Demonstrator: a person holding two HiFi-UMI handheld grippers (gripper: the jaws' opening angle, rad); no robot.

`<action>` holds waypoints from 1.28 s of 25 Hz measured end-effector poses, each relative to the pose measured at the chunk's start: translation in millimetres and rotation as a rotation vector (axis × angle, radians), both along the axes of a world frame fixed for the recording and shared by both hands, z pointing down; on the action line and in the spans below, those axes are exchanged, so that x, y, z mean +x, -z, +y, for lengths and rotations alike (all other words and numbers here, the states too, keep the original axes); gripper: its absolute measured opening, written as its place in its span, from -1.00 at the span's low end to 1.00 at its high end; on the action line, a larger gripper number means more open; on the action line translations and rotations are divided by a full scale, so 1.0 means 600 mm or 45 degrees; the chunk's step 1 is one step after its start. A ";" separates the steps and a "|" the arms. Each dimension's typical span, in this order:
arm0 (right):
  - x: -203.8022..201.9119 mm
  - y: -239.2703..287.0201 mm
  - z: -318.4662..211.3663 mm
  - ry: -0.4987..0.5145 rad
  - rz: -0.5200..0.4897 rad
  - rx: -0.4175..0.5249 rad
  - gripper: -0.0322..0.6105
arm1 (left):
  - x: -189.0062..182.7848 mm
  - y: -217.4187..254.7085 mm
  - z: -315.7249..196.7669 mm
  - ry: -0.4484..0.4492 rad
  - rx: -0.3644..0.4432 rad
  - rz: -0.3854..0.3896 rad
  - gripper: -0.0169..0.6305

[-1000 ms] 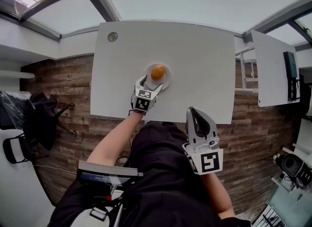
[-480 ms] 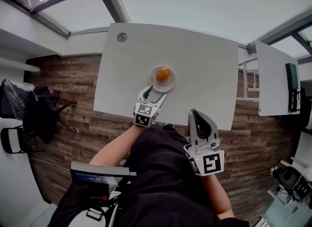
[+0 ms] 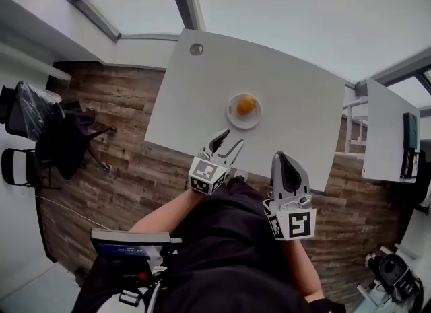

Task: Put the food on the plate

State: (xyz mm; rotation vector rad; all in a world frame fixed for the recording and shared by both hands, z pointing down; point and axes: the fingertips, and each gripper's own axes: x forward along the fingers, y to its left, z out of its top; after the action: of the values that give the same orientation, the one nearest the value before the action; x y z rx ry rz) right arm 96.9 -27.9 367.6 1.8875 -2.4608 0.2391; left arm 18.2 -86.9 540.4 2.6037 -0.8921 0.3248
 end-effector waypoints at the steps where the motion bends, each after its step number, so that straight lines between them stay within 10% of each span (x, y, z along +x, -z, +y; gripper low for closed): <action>1: -0.006 0.002 0.000 0.005 0.002 0.004 -0.91 | -0.007 0.011 0.004 0.009 0.008 0.013 -0.29; 10: -0.066 0.019 -0.001 0.043 0.003 0.065 -0.91 | -0.077 0.117 0.023 0.122 0.181 0.012 -0.93; 32: -0.131 0.043 0.013 0.074 -0.002 0.107 -0.91 | -0.172 0.288 0.064 0.371 0.373 0.183 -0.93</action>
State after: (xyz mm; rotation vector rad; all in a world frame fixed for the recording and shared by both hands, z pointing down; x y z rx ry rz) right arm 18.1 -20.4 342.0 1.8437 -2.5613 0.1375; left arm -85.0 -48.5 367.4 2.6560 -1.3305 -0.0772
